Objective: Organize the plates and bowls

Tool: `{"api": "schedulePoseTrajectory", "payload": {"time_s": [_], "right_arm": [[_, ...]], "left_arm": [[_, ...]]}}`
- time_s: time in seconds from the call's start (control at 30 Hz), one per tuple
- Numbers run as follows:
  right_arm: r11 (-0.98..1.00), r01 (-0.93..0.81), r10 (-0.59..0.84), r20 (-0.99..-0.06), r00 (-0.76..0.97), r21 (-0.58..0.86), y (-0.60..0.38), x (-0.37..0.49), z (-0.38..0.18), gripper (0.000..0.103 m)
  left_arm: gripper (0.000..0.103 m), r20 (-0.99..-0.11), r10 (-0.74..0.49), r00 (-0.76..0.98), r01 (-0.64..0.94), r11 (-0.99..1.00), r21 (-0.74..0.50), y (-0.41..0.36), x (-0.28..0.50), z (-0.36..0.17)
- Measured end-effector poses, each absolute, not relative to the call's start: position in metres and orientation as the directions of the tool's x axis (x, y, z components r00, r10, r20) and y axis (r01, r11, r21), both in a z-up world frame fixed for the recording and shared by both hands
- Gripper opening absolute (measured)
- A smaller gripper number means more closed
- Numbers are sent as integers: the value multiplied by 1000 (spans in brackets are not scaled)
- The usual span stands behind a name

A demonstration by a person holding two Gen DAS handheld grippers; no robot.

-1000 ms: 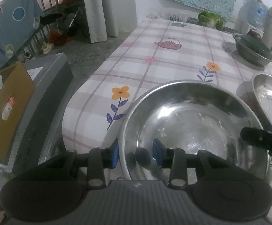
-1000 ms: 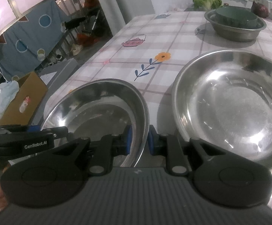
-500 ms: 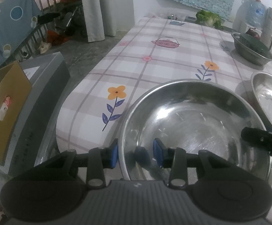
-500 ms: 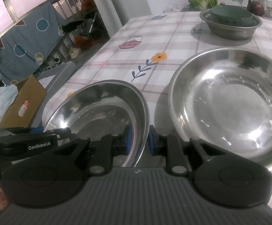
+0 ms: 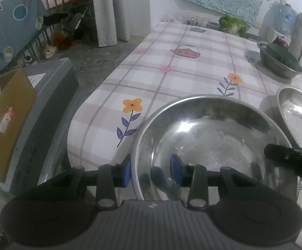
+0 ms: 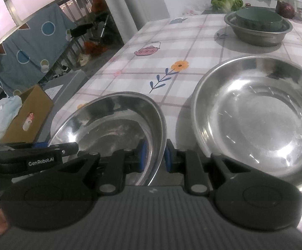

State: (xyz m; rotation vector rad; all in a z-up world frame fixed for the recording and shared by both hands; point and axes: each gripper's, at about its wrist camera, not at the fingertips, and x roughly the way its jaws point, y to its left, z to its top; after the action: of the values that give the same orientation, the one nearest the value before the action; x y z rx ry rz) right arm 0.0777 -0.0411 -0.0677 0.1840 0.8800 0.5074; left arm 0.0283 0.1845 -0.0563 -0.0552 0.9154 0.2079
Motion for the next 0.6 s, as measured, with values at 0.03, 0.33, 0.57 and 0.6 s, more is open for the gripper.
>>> {"api": "schedulePoseTrajectory", "payload": {"time_s": [0.03, 0.33, 0.57, 0.6], "right_arm": [[866, -348, 497, -688, 528, 359, -41, 78, -68, 18], [861, -353, 507, -672, 540, 366, -43, 77, -62, 18], [860, -353, 509, -664, 548, 369, -46, 77, -60, 18], [860, -353, 509, -663, 549, 368, -46, 76, -60, 18]], "left_arm": [[39, -791, 153, 593, -203, 978, 37, 185, 28, -55], [39, -781, 150, 606, -205, 978, 29, 184, 25, -48], [39, -773, 149, 616, -203, 979, 27, 183, 24, -44], [39, -773, 149, 617, -203, 979, 26, 183, 24, -44]]}}
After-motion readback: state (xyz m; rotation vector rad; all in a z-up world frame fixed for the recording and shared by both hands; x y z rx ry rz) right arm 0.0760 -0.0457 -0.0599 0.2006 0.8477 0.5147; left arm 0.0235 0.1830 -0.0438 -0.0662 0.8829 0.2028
